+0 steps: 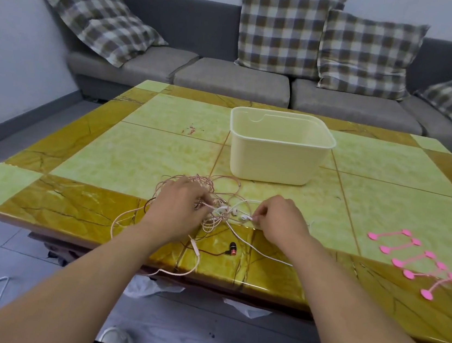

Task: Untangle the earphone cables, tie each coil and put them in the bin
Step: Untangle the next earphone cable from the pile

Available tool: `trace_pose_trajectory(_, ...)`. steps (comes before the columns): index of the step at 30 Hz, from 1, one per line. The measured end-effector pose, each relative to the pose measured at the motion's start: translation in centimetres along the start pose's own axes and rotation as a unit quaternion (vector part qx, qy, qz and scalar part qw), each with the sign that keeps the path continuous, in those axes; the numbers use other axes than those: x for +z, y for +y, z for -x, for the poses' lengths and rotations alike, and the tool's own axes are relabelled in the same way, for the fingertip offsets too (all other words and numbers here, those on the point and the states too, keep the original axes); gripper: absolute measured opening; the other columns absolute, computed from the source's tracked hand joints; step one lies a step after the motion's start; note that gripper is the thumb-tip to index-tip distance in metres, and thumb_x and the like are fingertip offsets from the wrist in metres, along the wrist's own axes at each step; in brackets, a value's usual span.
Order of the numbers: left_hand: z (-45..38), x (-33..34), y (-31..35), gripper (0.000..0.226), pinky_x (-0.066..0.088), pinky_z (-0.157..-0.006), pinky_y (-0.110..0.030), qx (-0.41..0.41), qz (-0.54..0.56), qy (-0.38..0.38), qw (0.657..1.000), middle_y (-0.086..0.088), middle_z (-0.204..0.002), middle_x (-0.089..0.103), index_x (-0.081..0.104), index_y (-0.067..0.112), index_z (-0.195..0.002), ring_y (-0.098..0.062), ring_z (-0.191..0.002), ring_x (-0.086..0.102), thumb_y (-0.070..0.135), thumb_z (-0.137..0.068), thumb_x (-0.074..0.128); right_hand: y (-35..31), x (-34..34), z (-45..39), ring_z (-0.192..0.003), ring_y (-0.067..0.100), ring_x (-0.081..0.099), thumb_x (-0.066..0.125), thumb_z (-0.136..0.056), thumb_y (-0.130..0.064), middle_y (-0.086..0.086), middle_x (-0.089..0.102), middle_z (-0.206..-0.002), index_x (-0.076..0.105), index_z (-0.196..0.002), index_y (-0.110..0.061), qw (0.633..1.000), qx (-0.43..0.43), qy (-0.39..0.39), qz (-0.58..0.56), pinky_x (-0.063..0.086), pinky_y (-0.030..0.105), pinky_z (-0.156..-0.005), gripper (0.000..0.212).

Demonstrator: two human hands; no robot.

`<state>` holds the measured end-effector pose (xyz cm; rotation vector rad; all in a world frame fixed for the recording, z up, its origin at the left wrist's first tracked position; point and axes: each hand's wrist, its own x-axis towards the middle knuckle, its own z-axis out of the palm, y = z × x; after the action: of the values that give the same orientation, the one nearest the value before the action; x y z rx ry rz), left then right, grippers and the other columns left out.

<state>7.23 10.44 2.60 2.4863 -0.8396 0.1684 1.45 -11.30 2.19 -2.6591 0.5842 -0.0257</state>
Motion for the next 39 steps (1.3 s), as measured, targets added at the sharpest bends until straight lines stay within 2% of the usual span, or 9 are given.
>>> trace_pose_trajectory(8,-0.4,0.4,0.1,0.042,0.041,-0.075,-0.039,-0.055,0.074,0.101,0.991,0.005,-0.06,0.061,0.067,0.018,-0.068,-0.022,-0.068,0.057,0.039,-0.102,0.054,-0.1,-0.4,0.3,-0.094,0.02,0.064,0.075,-0.089,-0.043,-0.007,0.069,-0.098,0.07,-0.092,-0.03,0.999,-0.02,-0.041,0.029,0.051,0.032,-0.074,0.014)
trace_pose_trajectory(16,-1.2,0.1,0.6,0.032,0.032,-0.1,-0.041,-0.049,-0.021,0.211,0.976,0.006,-0.106,0.075,0.08,0.019,-0.098,-0.02,-0.114,0.058,0.042,-0.1,0.057,1.5,-2.7,0.1,-0.083,0.016,0.067,0.055,-0.099,-0.036,-0.012,0.073,-0.09,0.069,-0.081,-0.033,0.978,0.067,0.094,-0.175,0.054,0.034,-0.076,0.023)
trace_pose_trajectory(19,-1.5,0.4,0.8,0.034,0.033,-0.1,-0.041,-0.003,-0.033,0.202,0.979,0.007,-0.108,0.073,0.081,0.021,-0.093,-0.021,-0.118,0.056,0.045,-0.096,0.058,3.6,-3.7,0.3,-0.097,0.02,0.063,0.055,-0.099,-0.036,-0.007,0.073,-0.102,0.07,-0.1,-0.035,0.986,0.108,0.117,-0.058,0.048,0.036,-0.084,0.015)
trace_pose_trajectory(22,-1.4,0.9,1.2,0.025,0.033,-0.1,-0.039,0.041,-0.041,0.172,0.983,0.009,-0.107,0.072,0.082,0.024,-0.092,-0.019,-0.117,0.055,0.043,-0.094,0.065,4.2,-3.2,0.5,-0.126,0.026,0.048,0.061,-0.098,-0.034,-0.002,0.065,-0.13,0.064,-0.126,-0.031,0.99,0.053,0.129,-0.01,0.038,0.04,-0.102,0.028)
trace_pose_trajectory(25,-1.3,1.5,1.8,0.031,0.032,-0.099,-0.036,0.056,-0.039,0.146,0.987,0.012,-0.104,0.073,0.082,0.026,-0.092,-0.017,-0.114,0.057,0.048,-0.094,0.06,1.6,-2.9,1.4,-0.13,0.014,0.045,0.057,-0.1,-0.045,-0.008,0.062,-0.132,0.062,-0.132,-0.032,0.978,-0.094,0.064,-0.175,0.035,0.035,-0.108,0.034)
trace_pose_trajectory(28,-1.4,1.8,2.0,0.037,0.029,-0.098,-0.033,0.056,-0.044,0.144,0.987,0.013,-0.103,0.073,0.081,0.025,-0.093,-0.016,-0.113,0.057,0.05,-0.093,0.054,-0.9,-1.8,2.3,-0.114,0.015,0.053,0.046,-0.101,-0.057,-0.01,0.07,-0.109,0.072,-0.103,-0.031,0.977,-0.174,-0.021,-0.125,0.042,0.039,-0.099,0.037)
trace_pose_trajectory(30,-1.4,1.8,1.7,0.037,0.029,-0.098,-0.033,0.053,-0.046,0.142,0.987,0.013,-0.103,0.073,0.081,0.024,-0.092,-0.016,-0.113,0.057,0.05,-0.093,0.053,-1.5,-1.4,2.5,-0.097,0.02,0.057,0.045,-0.103,-0.053,-0.009,0.068,-0.086,0.064,-0.077,-0.027,0.976,-0.188,-0.011,-0.112,0.045,0.04,-0.085,0.041)
trace_pose_trajectory(36,-1.2,2.3,0.8,0.04,0.031,-0.095,-0.031,0.071,-0.034,0.148,0.986,0.014,-0.102,0.073,0.08,0.024,-0.092,-0.015,-0.111,0.058,0.051,-0.093,0.05,-2.2,-1.1,2.4,-0.105,0.007,0.058,0.054,-0.098,-0.055,-0.013,0.062,-0.107,0.054,-0.119,-0.03,0.964,-0.167,-0.032,-0.204,0.048,0.031,-0.089,0.033)
trace_pose_trajectory(39,-1.3,2.3,0.6,0.035,0.031,-0.096,-0.031,0.075,-0.03,0.151,0.985,0.014,-0.101,0.073,0.08,0.024,-0.09,-0.015,-0.11,0.058,0.047,-0.091,0.054,-2.6,-0.6,2.5,-0.101,0.013,0.051,0.05,-0.101,-0.052,-0.009,0.056,-0.098,0.059,-0.101,-0.023,0.977,-0.19,-0.008,-0.099,0.046,0.037,-0.091,0.03)
